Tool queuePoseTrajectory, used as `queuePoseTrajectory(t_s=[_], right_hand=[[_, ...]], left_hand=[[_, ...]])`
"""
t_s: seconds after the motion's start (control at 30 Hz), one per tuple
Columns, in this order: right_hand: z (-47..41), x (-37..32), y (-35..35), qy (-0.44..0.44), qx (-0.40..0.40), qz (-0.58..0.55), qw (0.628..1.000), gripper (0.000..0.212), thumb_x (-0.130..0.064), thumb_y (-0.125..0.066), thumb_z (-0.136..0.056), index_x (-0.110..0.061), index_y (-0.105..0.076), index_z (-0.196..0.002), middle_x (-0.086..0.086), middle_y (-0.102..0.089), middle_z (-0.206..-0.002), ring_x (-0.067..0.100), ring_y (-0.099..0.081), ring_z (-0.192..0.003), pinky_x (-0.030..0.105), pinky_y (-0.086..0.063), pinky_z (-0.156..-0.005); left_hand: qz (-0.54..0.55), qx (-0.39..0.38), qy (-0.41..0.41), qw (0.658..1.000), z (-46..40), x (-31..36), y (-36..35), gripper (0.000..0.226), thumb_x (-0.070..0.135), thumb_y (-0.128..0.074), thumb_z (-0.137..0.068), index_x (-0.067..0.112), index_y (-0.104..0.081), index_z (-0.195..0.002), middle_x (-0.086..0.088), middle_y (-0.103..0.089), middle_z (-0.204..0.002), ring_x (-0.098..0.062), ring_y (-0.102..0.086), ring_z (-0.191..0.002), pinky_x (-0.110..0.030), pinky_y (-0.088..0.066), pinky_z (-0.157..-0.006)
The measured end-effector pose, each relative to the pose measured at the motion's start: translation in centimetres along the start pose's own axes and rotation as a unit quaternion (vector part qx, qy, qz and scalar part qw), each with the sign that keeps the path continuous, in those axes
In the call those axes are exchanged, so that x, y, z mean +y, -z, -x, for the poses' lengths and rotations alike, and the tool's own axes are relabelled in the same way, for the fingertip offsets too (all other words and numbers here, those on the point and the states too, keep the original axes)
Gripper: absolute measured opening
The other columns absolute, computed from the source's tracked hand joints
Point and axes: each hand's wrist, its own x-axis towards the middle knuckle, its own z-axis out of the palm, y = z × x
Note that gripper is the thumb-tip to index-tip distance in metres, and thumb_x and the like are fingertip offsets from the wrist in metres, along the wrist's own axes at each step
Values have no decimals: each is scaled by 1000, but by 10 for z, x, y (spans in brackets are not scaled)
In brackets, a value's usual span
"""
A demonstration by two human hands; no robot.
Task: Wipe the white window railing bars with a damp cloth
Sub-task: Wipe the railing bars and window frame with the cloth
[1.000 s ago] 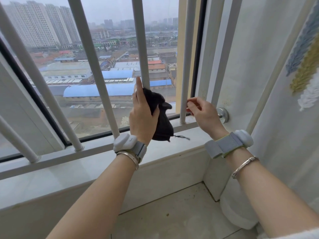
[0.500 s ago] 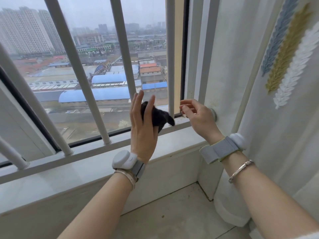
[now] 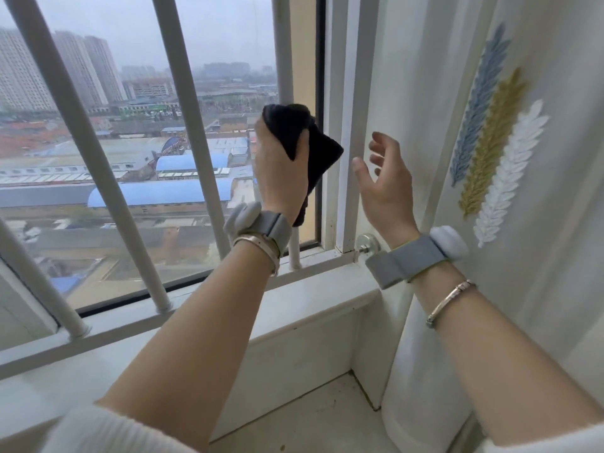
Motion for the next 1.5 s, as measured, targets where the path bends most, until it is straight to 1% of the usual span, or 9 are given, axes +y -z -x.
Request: queuePoseTrajectory(t_s=[0.17,0.27,0.37,0.47,0.67,0.9,1.1,1.3,1.5], right_hand=[[-14,7,-14,-6,-17,-11,1000,43,-24,-57,-92,-12,-40,-130,1,-62,-107,12,-57,-89,24,-48,-82],[-15,14,-15,16,-26,-2,1000,40,-18,-53,-94,-10,-38,-130,-2,-58,-97,13,-55,-81,11,-41,-68],[-18,15,-12,30,-60,6,998,39,-17,-52,-95,-8,-34,-129,-3,-56,-97,14,-54,-82,14,-41,-69],[-19,16,-11,39,-71,8,997,38,-16,-51,-96,-7,-33,-128,-3,-55,-98,14,-54,-84,23,-44,-76],[-18,21,-17,39,-65,4,997,40,-17,-50,-96,-8,-30,-130,11,-59,-114,14,-55,-90,0,-39,-67],[-16,25,-25,39,-40,1,998,40,-15,-46,-97,-7,-29,-133,17,-60,-115,26,-59,-92,15,-37,-70],[-15,22,-26,30,-34,-3,999,41,-15,-45,-96,-7,-28,-133,17,-57,-121,32,-59,-100,37,-48,-84],[-17,25,-22,26,-63,0,998,41,-17,-45,-98,-10,-26,-133,17,-57,-119,21,-55,-87,7,-41,-68],[-15,25,-25,37,-37,-3,999,38,-15,-45,-98,-8,-28,-131,19,-57,-116,23,-54,-85,-2,-35,-61]], left_hand=[[-88,-76,41,992,65,-69,-1,44,24,-55,-90,2,-38,-124,-19,-61,-105,-35,-58,-95,-29,-38,-72],[-124,-126,81,981,92,-96,2,43,23,-56,-89,4,-39,-123,-19,-62,-105,-37,-58,-94,-28,-33,-68],[-118,-147,63,980,87,-92,9,39,24,-59,-88,6,-41,-118,-13,-61,-101,-33,-57,-94,-26,-33,-69],[-71,-107,28,991,61,-58,13,39,26,-59,-88,7,-41,-117,-2,-55,-98,-20,-52,-87,-22,-33,-71],[-46,-36,-35,998,13,-11,11,44,24,-56,-91,3,-37,-125,-6,-56,-98,-14,-47,-81,-18,-33,-69],[-173,-126,47,976,99,-108,3,40,32,-55,-90,5,-40,-115,-17,-64,-95,-36,-60,-85,-31,-36,-64],[-212,-124,-30,969,78,-95,18,43,39,-58,-86,7,-46,-112,-11,-58,-102,-29,-54,-94,-31,-36,-73],[-77,-19,-82,993,2,-12,14,47,33,-57,-89,3,-41,-121,-5,-52,-104,-17,-47,-94,-21,-31,-76],[-97,-64,-25,993,27,-41,8,37,27,-56,-89,5,-44,-116,-13,-60,-103,-26,-56,-93,-28,-37,-73]])
